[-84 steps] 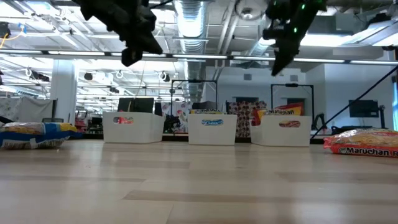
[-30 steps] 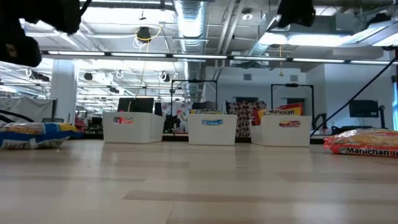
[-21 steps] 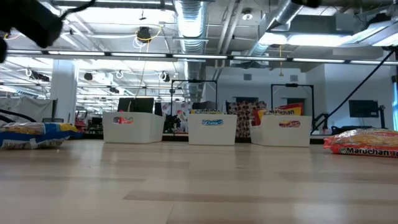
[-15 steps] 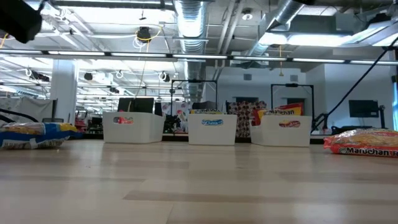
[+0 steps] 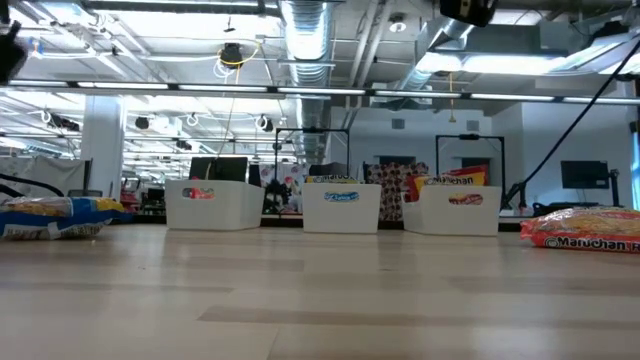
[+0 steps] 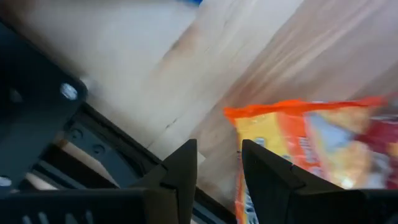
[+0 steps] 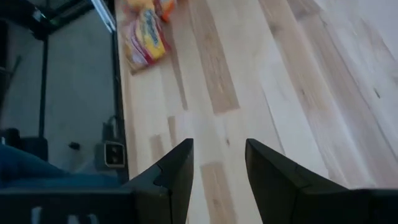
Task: Sort Maruchan noodles
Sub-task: Put the orange noodle pack into the left white bin
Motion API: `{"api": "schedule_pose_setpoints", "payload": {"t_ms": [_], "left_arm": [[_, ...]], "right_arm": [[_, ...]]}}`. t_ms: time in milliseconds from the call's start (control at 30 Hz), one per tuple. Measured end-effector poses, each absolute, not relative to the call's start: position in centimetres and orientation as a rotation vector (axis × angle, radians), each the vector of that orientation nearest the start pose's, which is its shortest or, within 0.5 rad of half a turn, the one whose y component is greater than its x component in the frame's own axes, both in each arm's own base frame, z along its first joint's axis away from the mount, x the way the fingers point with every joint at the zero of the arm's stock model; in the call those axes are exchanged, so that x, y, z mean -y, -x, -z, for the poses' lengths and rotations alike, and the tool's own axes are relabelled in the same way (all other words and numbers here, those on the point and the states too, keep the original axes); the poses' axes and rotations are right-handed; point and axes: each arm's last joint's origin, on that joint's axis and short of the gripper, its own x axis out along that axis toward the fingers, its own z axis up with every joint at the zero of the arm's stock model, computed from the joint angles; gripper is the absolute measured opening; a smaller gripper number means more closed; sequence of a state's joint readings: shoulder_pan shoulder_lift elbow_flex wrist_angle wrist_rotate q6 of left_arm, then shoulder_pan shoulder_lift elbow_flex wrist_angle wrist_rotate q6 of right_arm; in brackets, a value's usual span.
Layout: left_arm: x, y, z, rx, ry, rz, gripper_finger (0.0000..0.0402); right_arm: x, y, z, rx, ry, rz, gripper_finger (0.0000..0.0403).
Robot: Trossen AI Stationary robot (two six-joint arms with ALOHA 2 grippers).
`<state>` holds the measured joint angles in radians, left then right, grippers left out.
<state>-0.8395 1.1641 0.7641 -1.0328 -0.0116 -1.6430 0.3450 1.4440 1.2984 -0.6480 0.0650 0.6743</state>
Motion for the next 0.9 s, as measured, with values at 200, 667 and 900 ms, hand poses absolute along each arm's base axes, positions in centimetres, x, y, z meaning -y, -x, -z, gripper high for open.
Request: {"api": "schedule_pose_setpoints", "payload": {"t_ms": [200,667,900], "left_arm": [[13.6,-11.4,-17.3,-1.442,0.837,-0.460,0.0114],[14.2,-11.8,-17.1,-1.436,0.921,-0.366,0.0114],[14.5,-11.5,-16.9,-1.436,0.919,-0.390,0.0114]], "right_arm": [[-10.3,-29.0,-32.3,-0.811,-0.489,-0.020,0.0171],[-10.2,-28.9,-32.4,-0.809,-0.488,-0.022,0.0171],[-10.2,-28.9,-32.4,-0.810,-0.486,-0.023,0.0171]]}}
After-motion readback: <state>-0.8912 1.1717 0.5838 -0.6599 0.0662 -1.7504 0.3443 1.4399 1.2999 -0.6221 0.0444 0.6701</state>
